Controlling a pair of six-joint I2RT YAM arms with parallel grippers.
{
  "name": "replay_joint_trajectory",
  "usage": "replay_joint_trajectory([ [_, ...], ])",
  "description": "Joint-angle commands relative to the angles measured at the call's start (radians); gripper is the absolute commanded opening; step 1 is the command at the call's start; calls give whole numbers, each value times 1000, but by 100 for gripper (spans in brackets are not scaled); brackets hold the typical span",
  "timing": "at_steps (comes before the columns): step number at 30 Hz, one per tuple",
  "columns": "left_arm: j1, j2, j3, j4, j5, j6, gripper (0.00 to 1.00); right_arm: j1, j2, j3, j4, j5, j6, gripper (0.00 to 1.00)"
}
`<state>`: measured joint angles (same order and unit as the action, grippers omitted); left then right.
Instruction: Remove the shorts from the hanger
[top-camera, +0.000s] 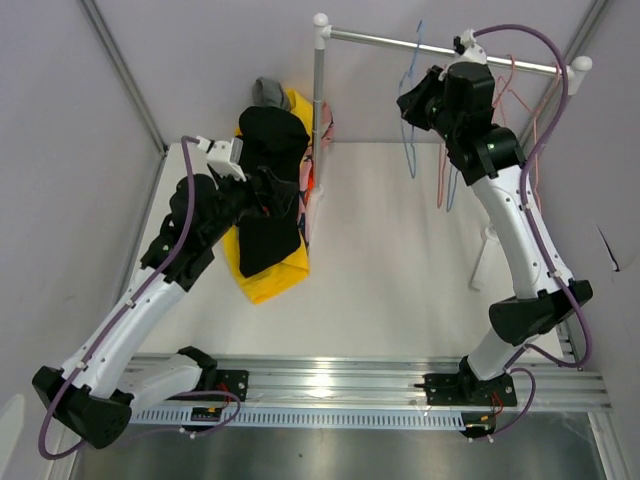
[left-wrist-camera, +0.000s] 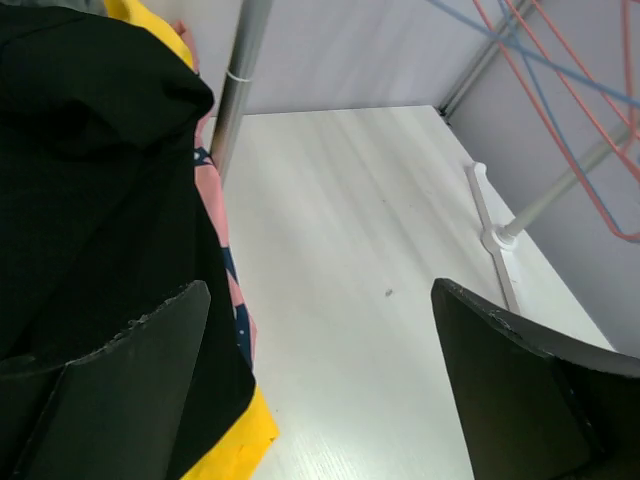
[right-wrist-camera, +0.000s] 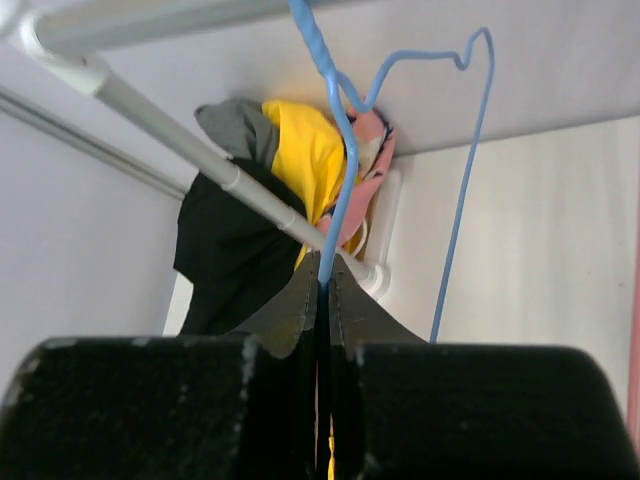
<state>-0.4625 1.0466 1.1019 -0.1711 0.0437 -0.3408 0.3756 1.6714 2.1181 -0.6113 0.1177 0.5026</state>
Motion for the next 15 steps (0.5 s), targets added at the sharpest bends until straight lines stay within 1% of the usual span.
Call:
replay_joint_trajectory([
  [1, -34, -5, -19, -57, -34, 14, 99, 2, -51, -95, 81, -21, 36, 0],
  [4, -38, -42, -4, -91, -39, 19, 99, 5, -99, -168, 85, -26, 48, 0],
  [7, -41, -83, -26, -93, -36, 14, 99, 20, -159, -226, 85, -12, 56, 0],
  [8, -42, -92, -31, -97, -34, 11, 99, 23, -173, -237, 82, -10, 54, 4],
  [9, -45, -106, -39, -100, -33, 6, 99, 29, -188, -245, 74, -3, 56, 17],
  [10, -47, -114, -46, -105, -34, 5, 99, 35, -214, -256, 71, 2, 54, 61],
  [12, -50, -138, -60, -120, -33, 6, 99, 43, -240, -265, 56, 16, 50, 96],
  [13, -53, -149, -65, -128, -37, 8, 99, 48, -254, -268, 50, 20, 47, 99],
  [15, -54, -171, -68, -159, -39, 19, 99, 52, -297, -277, 25, 22, 30, 99],
])
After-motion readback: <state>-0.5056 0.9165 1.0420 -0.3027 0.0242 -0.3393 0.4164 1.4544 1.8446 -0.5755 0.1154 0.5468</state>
